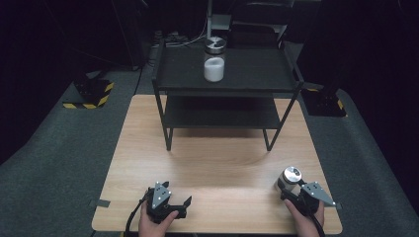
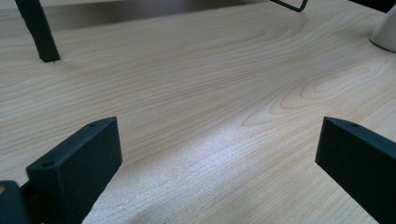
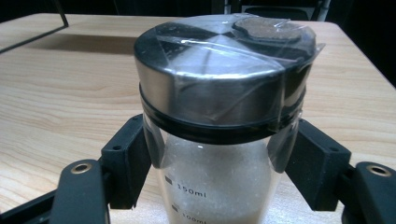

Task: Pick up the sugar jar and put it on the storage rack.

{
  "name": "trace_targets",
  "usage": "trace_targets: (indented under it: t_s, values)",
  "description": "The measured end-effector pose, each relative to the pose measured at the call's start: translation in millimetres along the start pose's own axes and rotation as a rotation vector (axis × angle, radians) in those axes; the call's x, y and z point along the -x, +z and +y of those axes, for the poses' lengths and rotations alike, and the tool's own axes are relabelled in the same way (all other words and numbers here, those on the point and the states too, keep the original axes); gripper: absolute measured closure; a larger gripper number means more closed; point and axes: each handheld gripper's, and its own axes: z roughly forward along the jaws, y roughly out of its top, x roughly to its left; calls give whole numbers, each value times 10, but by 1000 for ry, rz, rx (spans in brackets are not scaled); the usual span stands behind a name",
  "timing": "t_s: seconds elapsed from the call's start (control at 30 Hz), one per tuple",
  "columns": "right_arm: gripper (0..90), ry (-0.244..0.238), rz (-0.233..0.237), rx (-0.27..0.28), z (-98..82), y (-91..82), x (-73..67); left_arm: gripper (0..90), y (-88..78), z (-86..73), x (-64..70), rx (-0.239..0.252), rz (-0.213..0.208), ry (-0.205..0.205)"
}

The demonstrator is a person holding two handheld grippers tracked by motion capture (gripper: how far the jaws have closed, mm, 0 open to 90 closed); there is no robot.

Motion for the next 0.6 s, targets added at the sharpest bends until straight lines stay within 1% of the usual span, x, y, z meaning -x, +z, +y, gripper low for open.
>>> trace_targets:
  t_s: [0.13, 0.23, 0.3, 0.6]
  values:
    - [307, -25, -5, -6, 24, -10, -25, 7, -1, -2, -1, 1, 0, 0]
    - [307, -30, -3, -8, 32, -12, -31, 7, 0, -1, -4, 1, -2, -1]
    - [307, -35, 6, -11, 48, -20, -33, 7, 0, 1, -3, 0, -2, -1]
    - [308, -40, 30, 9, 107, -61, -83, 7, -1, -2, -3, 1, -2, 1]
